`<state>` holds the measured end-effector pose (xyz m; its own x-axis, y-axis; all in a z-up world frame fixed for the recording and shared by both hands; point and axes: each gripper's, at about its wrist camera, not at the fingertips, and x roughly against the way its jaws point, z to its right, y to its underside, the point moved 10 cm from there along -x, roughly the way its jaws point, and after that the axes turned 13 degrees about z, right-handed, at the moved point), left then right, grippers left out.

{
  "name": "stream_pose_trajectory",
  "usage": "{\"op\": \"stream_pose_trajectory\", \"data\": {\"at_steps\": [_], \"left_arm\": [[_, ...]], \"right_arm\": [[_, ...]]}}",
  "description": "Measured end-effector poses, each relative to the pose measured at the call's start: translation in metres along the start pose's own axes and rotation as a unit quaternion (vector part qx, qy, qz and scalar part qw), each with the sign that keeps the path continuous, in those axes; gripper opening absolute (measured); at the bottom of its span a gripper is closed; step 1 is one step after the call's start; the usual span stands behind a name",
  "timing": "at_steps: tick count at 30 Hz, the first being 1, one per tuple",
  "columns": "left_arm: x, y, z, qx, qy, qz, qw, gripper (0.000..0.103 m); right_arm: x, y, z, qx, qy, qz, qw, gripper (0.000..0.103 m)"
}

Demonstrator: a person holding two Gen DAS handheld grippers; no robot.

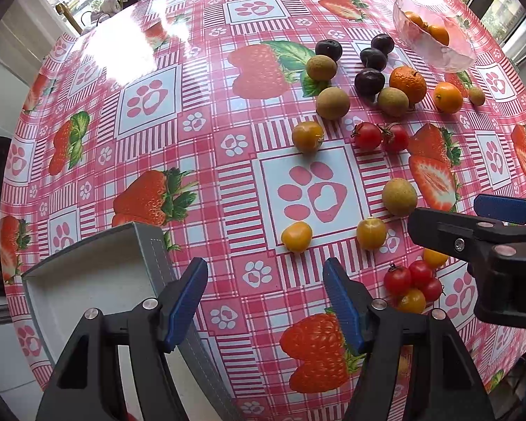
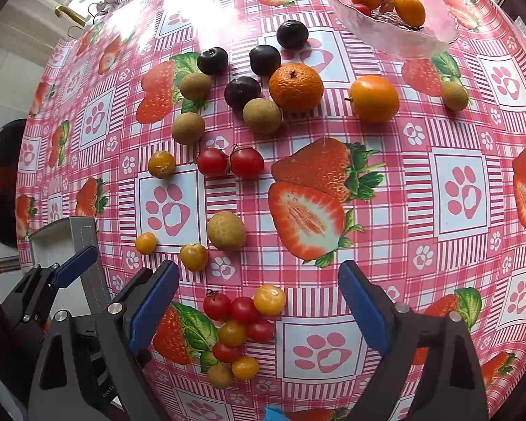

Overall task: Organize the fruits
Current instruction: 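Grasp a yellow cherry tomato with the left tool while the right tool grasps a tan round fruit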

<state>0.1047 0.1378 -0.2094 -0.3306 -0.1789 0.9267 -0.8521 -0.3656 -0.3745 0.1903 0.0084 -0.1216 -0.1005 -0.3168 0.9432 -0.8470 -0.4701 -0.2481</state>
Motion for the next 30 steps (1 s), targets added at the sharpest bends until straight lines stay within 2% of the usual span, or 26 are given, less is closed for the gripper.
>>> {"op": "stream_pose_trajectory", "data": {"at_steps": [4,6,14,16,18,19,23,25,26,28,30], "left_arm": [[-0.011,-0.004,0.000,0.005,0.002,0.001,1.0000,0.069],[-0.017,-0.006,0.002,0.006,0.003,0.002,1.0000,0.069],[-0.034,-0.016,0.005,0.010,0.010,0.007,0.9999,0.069],[-0.035,-0.017,0.006,0.011,0.013,0.008,0.9998,0.067],[-0.037,-0.019,0.010,0.010,0.016,0.010,0.9998,0.064],[-0.037,-0.019,0.011,0.010,0.017,0.011,0.9997,0.062],[-0.026,-0.016,0.019,0.007,0.021,0.016,0.9996,0.059],[-0.024,-0.017,0.022,0.006,0.023,0.021,0.9995,0.045],[-0.023,-0.018,0.024,0.004,0.024,0.022,0.9995,0.041],[-0.020,-0.019,0.028,0.000,0.027,0.023,0.9994,0.025],[-0.018,-0.019,0.032,-0.001,0.031,0.023,0.9993,0.020]], "right_arm": [[-0.010,-0.003,-0.006,0.009,-0.003,-0.006,1.000,0.086],[-0.013,-0.003,-0.007,0.014,-0.002,-0.008,1.000,0.077],[-0.024,-0.006,-0.017,0.026,-0.011,-0.011,1.000,0.064],[-0.024,-0.007,-0.020,0.024,-0.016,-0.011,1.000,0.055],[-0.025,-0.009,-0.022,0.021,-0.019,-0.012,1.000,0.036],[-0.025,-0.010,-0.022,0.018,-0.023,-0.014,0.999,0.030],[-0.025,-0.008,-0.016,0.002,-0.045,-0.017,0.999,0.029],[-0.023,-0.006,-0.013,0.003,-0.045,-0.015,0.999,0.029],[-0.023,-0.006,-0.012,0.002,-0.045,-0.014,0.999,0.029],[-0.020,-0.003,-0.009,0.000,-0.047,-0.011,0.999,0.029],[-0.016,-0.002,-0.006,-0.003,-0.049,-0.008,0.999,0.029]]}}
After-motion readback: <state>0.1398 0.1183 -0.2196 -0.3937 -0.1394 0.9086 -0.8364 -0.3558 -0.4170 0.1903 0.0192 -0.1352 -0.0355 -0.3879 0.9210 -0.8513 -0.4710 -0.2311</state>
